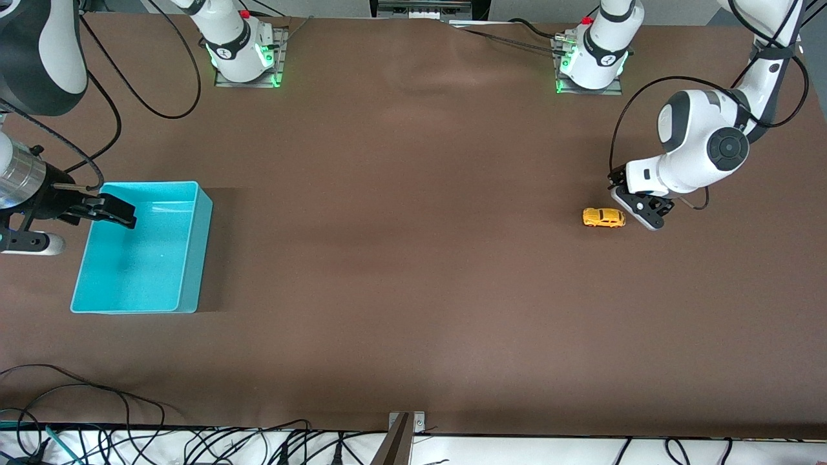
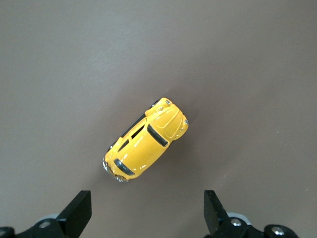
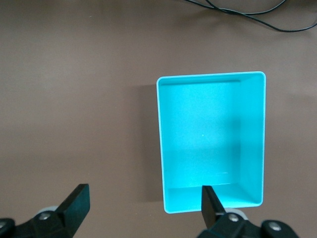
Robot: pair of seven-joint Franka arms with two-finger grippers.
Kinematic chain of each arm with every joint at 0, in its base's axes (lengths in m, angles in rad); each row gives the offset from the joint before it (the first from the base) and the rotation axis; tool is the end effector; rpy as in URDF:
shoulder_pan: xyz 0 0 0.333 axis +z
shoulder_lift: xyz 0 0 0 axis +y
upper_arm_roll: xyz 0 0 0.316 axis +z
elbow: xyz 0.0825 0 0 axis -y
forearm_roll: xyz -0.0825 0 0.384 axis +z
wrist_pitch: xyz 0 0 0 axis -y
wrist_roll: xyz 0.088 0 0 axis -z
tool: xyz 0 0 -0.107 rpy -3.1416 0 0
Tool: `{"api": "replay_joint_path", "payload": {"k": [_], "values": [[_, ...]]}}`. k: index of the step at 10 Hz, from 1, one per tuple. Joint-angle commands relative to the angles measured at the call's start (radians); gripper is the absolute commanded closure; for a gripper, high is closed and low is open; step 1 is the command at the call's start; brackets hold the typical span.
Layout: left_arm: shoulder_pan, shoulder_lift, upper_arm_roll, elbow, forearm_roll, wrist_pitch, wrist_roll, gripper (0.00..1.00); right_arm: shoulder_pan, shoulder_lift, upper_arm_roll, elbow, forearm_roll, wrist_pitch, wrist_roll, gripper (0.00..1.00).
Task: Wind up and store yellow beetle car
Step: 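Move the left gripper over the yellow toy car, then lower the left gripper and close it on the yellow car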
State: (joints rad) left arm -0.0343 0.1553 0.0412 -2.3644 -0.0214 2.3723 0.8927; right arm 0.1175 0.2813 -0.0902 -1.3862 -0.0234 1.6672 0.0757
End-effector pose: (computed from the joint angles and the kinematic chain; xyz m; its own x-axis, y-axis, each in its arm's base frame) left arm 0.4925 0.0034 0.2497 0.6389 -0.7643 -0.0873 -0.7552 -0.6448 0.1181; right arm 0.6445 0.0231 0.5524 0.9991 -0.0425 0.0044 -0.0427 -0.9979 0.0481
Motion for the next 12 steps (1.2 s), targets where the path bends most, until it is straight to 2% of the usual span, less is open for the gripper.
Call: {"api": "replay_joint_path", "payload": {"k": [1, 4, 6, 12], "values": [[-0.002, 0.029, 0.005, -0.006, -0.020, 0.073, 0.272, 0.00, 0.004, -0.011, -0.005, -0.017, 0.019, 0.013, 0.007, 0.00], [-0.013, 0.067, 0.003, -0.004, 0.085, 0.184, 0.550, 0.00, 0.004, -0.011, -0.005, -0.017, 0.019, 0.013, 0.006, 0.00], [-0.030, 0.099, 0.003, -0.004, 0.164, 0.228, 0.584, 0.00, 0.004, -0.011, -0.005, -0.017, 0.019, 0.013, 0.007, 0.00], [-0.038, 0.127, 0.003, -0.010, 0.129, 0.229, 0.568, 0.00, 0.005, -0.014, -0.005, -0.017, 0.019, 0.006, 0.006, 0.00]]}}
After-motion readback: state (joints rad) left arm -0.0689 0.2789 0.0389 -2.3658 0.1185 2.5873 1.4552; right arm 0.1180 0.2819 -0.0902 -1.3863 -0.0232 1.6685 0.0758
